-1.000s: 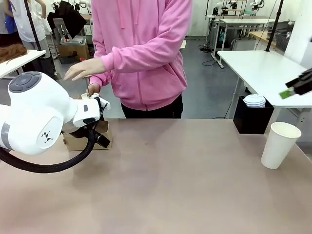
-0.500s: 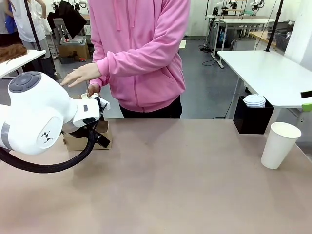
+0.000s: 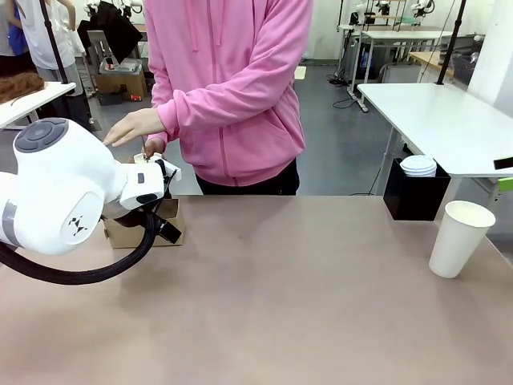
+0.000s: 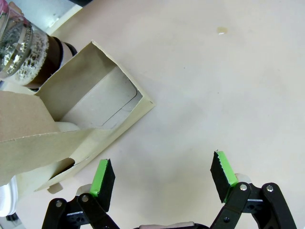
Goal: Pour a drink into a cup and package it in a carrier.
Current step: Pick up the 600 ml Paper Cup and place it in the middle top area of the table.
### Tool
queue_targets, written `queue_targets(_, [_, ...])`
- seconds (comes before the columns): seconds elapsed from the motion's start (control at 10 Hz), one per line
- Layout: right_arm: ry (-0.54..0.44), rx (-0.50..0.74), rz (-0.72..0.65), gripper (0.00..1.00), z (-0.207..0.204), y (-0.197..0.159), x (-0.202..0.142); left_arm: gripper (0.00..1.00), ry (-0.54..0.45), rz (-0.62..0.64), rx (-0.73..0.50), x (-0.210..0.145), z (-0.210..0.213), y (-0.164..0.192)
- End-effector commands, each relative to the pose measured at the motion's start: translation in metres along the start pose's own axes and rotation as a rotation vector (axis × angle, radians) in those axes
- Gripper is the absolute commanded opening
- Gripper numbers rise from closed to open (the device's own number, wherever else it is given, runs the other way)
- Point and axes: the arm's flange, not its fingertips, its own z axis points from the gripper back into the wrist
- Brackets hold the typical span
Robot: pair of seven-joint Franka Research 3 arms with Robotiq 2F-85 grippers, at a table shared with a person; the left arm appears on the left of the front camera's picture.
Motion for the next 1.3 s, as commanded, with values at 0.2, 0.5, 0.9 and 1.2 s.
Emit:
queue_targets(0.2, [-0.146, 0.031, -0.01, 1.0, 0.036, -0.023, -0.054, 1.0, -0.001, 0.0, -0.001, 0.0, 0.0, 0.0])
queue_targets(0.5, [-0.355, 0.077, 0.038, 1.0, 0.051, -0.029, -0.125, 1.0, -0.001, 0.0, -0.001, 0.0, 0.0, 0.0])
queue_targets(0.9, [-0.462, 0.125, 0.05, 1.0, 0.014, -0.032, -0.183, 1.0, -0.001, 0.0, -0.001, 0.0, 0.0, 0.0])
queue_targets(1.2, [-0.465, 0.146, 0.026, 1.0, -0.026, -0.026, -0.204, 1.0, -0.001, 0.0, -0.001, 0.0, 0.0, 0.0])
